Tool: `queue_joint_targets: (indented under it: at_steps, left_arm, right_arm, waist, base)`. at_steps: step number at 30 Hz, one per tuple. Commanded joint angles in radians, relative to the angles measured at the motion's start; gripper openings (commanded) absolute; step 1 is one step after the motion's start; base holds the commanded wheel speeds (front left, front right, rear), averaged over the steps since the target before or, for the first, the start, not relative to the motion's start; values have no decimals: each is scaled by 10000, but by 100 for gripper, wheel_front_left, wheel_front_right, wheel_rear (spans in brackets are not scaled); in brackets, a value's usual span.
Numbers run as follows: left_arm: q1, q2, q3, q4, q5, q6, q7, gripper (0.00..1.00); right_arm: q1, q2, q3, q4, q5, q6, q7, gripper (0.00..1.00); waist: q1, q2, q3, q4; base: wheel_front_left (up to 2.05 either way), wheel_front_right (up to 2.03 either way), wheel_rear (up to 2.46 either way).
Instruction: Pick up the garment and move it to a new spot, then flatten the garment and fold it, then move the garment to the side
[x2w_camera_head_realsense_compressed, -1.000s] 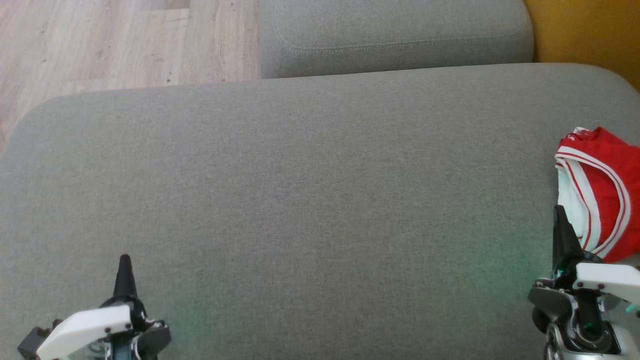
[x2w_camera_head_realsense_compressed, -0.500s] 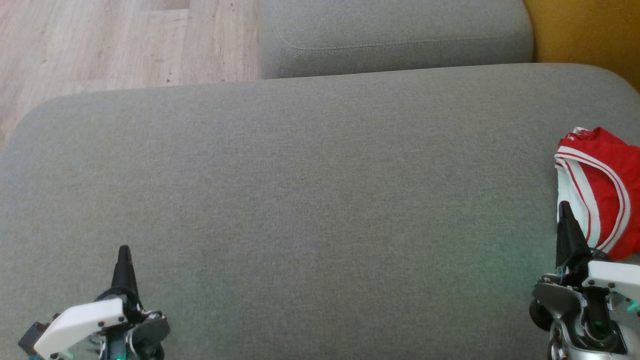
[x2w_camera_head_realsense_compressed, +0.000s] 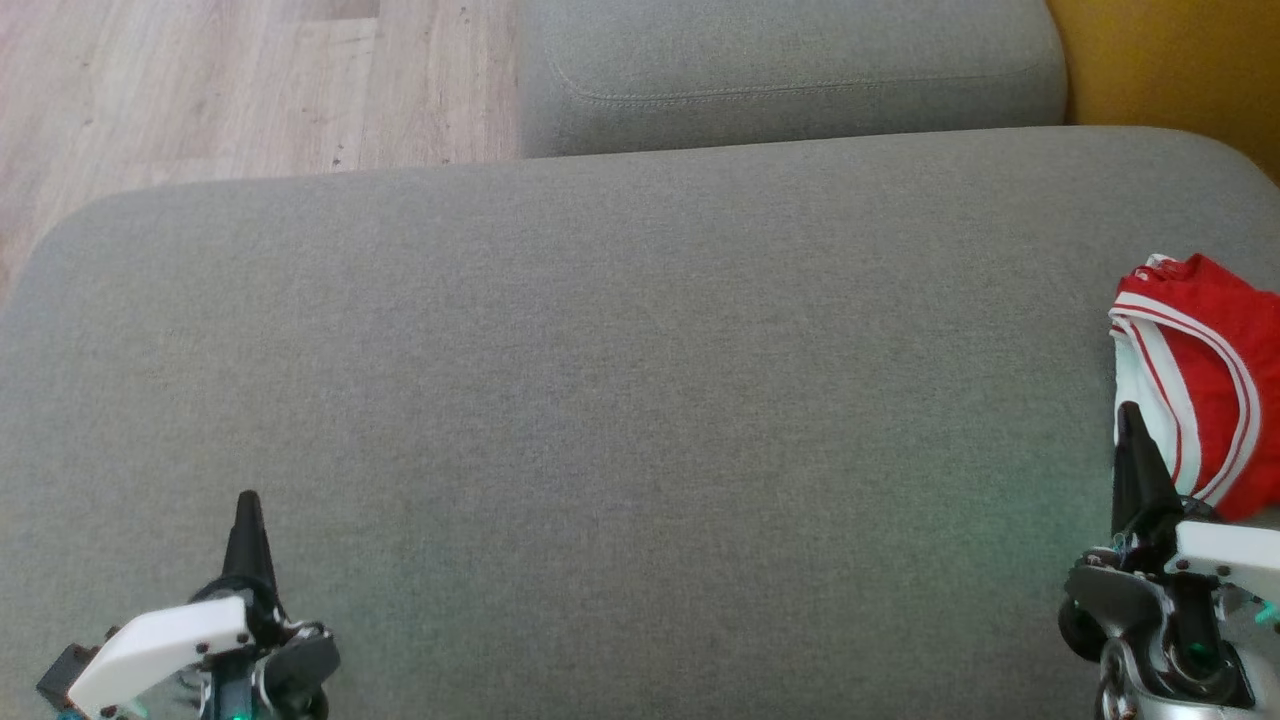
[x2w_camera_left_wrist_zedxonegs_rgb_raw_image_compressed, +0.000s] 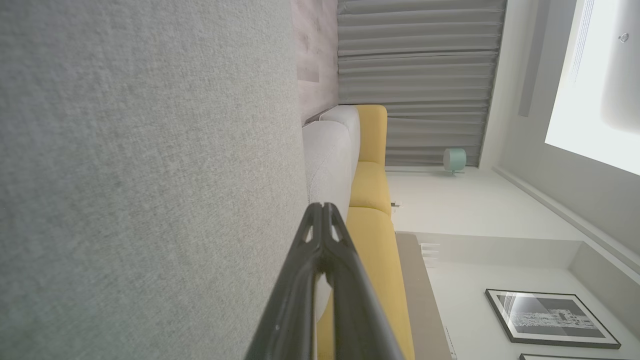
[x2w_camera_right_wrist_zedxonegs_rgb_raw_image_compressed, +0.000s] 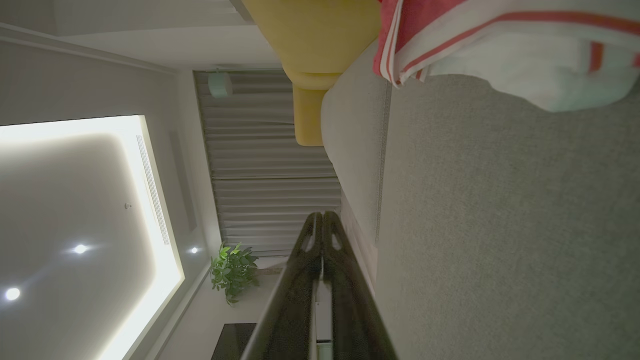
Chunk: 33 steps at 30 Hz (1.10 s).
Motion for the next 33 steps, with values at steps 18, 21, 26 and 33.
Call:
queue_joint_targets:
  at_steps: [18,21,26,33]
  left_arm:
    - [-495,60,402,-364,-55,-63,31,0]
    - [-495,60,402,-364,-55,-63,31,0]
    - [-494,60,402,-365,-55,-63,30,0]
    - [-494,60,402,-365,-55,-63,30,0]
  right_arm:
    - [-204,-56,205,-406,69,35,59,0]
    - [-204,-56,205,-406,69,35,59,0]
    - [-204,-56,206,-406,69,35,59,0]
    - [-204,-56,206,-406,69,35,59,0]
  waist:
    - [0,0,0,1]
    - [0,0,0,1]
    - [0,0,0,1]
    - [0,0,0,1]
  base:
    - [0,0,0]
    - [0,0,0]
    - [0,0,0]
    - [0,0,0]
